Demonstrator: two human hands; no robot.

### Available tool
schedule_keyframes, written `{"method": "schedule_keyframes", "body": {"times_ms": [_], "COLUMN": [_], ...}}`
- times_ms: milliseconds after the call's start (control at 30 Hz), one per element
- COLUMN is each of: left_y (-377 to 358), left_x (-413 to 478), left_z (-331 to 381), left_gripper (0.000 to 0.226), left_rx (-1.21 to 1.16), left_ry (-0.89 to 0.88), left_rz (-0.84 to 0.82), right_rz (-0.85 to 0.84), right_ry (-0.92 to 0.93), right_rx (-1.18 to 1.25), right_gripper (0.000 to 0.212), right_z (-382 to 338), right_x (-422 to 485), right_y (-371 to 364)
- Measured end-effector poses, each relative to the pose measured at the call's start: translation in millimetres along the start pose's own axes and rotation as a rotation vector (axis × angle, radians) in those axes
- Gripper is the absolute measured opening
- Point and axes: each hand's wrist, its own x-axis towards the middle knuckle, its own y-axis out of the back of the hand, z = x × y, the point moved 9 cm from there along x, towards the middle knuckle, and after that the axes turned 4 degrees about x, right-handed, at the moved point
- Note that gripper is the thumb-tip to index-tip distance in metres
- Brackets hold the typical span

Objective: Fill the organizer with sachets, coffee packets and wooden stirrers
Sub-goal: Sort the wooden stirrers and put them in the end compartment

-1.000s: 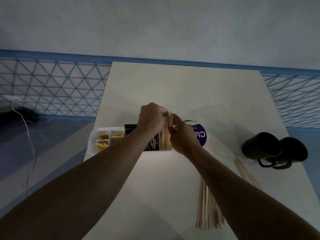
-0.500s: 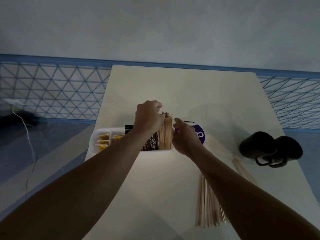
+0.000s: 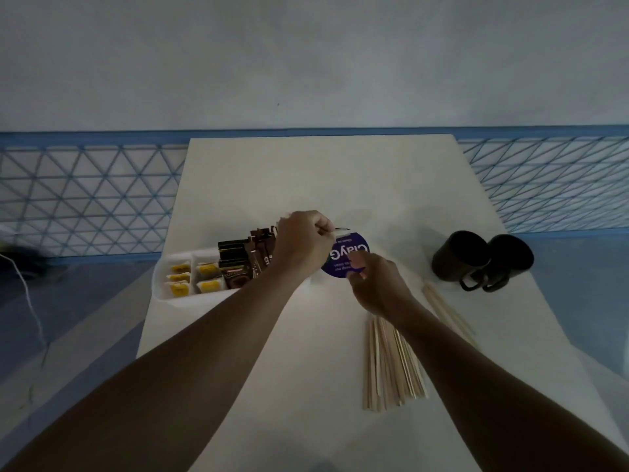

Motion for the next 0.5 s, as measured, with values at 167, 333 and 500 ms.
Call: {"method": "schedule_keyframes", "body": {"times_ms": [167, 333, 500], "left_y": [-46, -99, -131], "left_x": [-30, -61, -94], "left_z": [7, -4, -16], "left_gripper": [0.011, 0.015, 0.047], "left_rx": [0.062, 0.104, 0.222], "left_ry": [0.039, 0.182, 0.292], "left_rz": [-0.126, -0.363, -0.482], "right_rz": [0.083, 0.14, 0.057], "right_ry": [-0.074, -0.233, -0.284], "right_rx": [-0.098, -0.103, -0.197], "right_gripper": [0.036, 0.043, 0.064], "right_z": [51, 109, 146], "right_x": [-30, -60, -79], "right_y": [26, 48, 56]}}
